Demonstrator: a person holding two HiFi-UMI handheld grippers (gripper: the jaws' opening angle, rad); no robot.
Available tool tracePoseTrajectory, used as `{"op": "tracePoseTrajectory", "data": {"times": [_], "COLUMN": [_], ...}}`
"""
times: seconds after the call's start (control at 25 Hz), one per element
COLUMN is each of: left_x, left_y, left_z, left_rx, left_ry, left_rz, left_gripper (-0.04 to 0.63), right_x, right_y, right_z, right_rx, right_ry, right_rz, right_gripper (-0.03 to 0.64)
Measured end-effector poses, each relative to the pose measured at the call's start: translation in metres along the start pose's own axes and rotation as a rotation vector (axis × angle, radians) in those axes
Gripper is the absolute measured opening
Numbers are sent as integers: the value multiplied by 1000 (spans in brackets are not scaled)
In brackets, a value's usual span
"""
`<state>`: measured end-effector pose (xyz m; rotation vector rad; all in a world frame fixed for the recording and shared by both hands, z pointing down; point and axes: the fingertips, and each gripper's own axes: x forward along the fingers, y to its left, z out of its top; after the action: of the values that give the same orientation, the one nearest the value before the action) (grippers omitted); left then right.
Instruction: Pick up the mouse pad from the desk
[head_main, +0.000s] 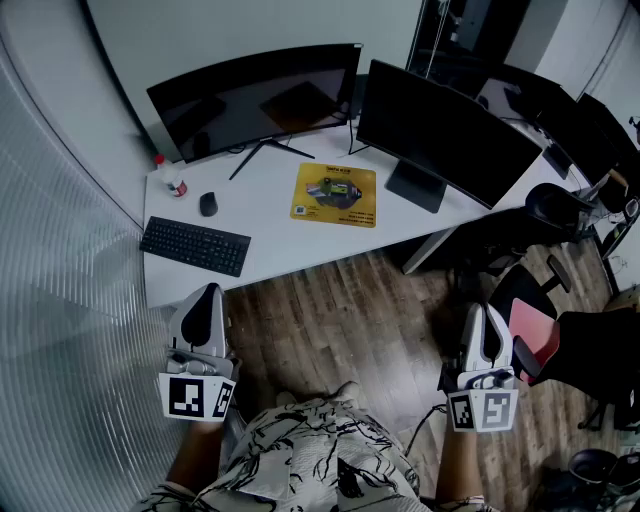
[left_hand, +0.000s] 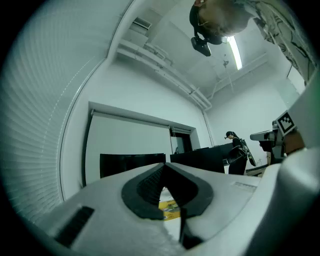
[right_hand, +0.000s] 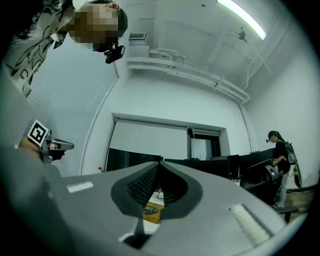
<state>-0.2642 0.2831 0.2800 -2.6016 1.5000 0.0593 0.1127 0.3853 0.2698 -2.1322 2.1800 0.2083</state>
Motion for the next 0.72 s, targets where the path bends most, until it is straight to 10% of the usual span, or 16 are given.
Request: {"op": "tracePoseTrajectory", "data": {"times": [0.72], "left_x": [-6], "left_y": [-2], "left_z": [-11], "left_rx": [-24], "left_ry": [48], "left_rz": [-2], "left_gripper": [2], "right_x": [-4], "right_y": [5], "right_z": [0], "right_rx": [89], "right_ry": [-21], "right_rz": [21], "right_gripper": [9]}}
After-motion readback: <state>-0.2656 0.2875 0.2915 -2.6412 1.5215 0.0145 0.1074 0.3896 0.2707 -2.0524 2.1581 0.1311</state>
